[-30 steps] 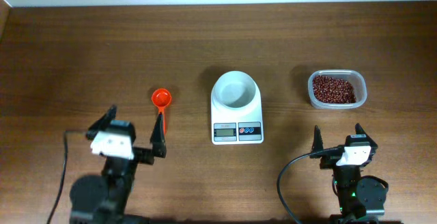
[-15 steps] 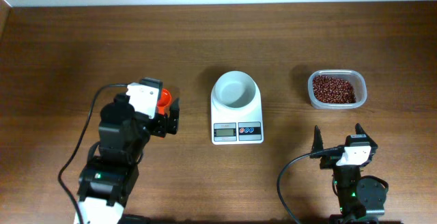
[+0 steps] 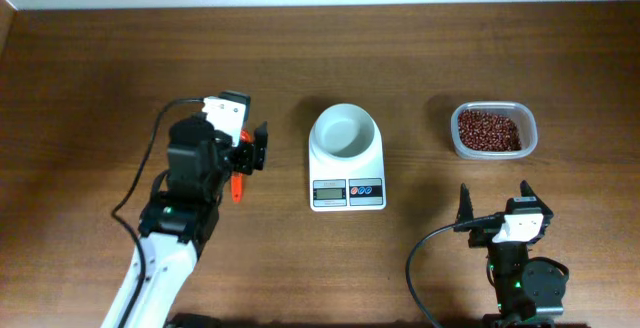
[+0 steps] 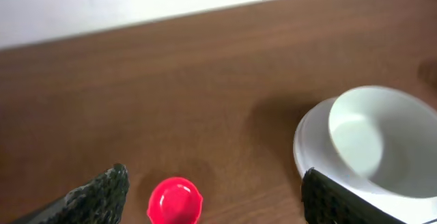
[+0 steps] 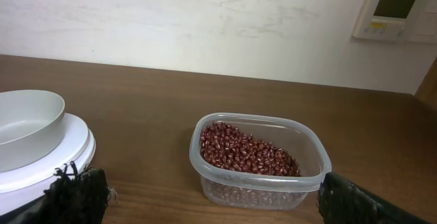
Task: Scoop item into bowl and weigh 50g on scale
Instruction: 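Move the left gripper forward over the red scoop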
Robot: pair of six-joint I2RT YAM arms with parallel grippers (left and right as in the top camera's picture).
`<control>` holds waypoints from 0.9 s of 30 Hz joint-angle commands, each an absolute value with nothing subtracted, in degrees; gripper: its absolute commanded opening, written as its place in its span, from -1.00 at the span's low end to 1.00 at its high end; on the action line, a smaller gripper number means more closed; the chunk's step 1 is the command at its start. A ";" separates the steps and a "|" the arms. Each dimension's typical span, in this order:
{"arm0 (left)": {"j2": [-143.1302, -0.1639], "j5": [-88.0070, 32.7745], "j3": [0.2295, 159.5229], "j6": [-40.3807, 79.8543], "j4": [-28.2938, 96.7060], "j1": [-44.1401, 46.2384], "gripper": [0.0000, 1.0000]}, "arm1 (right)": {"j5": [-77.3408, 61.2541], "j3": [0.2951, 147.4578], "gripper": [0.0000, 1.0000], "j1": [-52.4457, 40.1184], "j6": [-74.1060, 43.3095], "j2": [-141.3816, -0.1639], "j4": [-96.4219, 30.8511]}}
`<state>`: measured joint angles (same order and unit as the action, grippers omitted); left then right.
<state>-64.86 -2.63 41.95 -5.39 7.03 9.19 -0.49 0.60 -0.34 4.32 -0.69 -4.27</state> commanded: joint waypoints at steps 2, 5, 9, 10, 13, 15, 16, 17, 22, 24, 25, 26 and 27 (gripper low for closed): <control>-69.69 -3.01 43.00 -5.91 6.87 8.82 0.59 | -0.84 0.32 0.98 0.08 4.08 -0.36 -4.54; -72.03 -3.01 43.00 -5.91 7.11 8.82 0.55 | -0.84 0.32 0.98 0.08 4.08 -0.36 -4.54; -74.76 -1.15 43.00 -4.45 8.67 8.82 0.57 | -0.84 0.32 0.98 0.08 4.08 -0.36 -4.54; -75.90 1.41 43.00 -3.01 9.30 8.82 0.57 | -0.84 0.32 0.97 0.08 4.08 -0.36 -4.54; -78.98 2.24 43.00 -1.13 9.02 8.82 0.59 | -0.84 0.32 0.98 0.08 4.08 -0.36 -4.54; -81.10 2.66 43.00 0.84 9.06 8.82 0.59 | -0.84 0.32 0.97 0.08 4.08 -0.36 -4.54; -81.89 2.59 43.00 0.99 9.08 8.82 0.60 | -0.84 0.32 0.97 0.08 4.08 -0.36 -4.54; -83.11 2.63 43.00 2.22 9.50 8.82 0.59 | -0.82 0.32 0.98 0.08 4.08 -0.36 -4.54; -84.66 2.81 43.00 3.49 10.02 8.82 0.59 | -0.84 0.32 0.97 0.08 4.08 -0.36 -4.54; -84.71 3.92 43.00 3.66 10.07 8.82 0.60 | -0.84 0.32 0.97 0.08 4.08 -0.36 -4.54; -84.71 5.63 43.00 3.68 9.89 8.82 0.61 | -0.84 0.32 0.97 0.08 4.08 -0.36 -4.54; -84.71 6.02 43.00 3.64 9.15 8.82 0.64 | -0.84 0.32 0.98 0.08 4.08 -0.36 -4.54; -84.68 5.80 43.00 3.62 8.54 8.82 0.98 | -0.84 0.32 0.97 0.08 4.08 -0.36 -4.54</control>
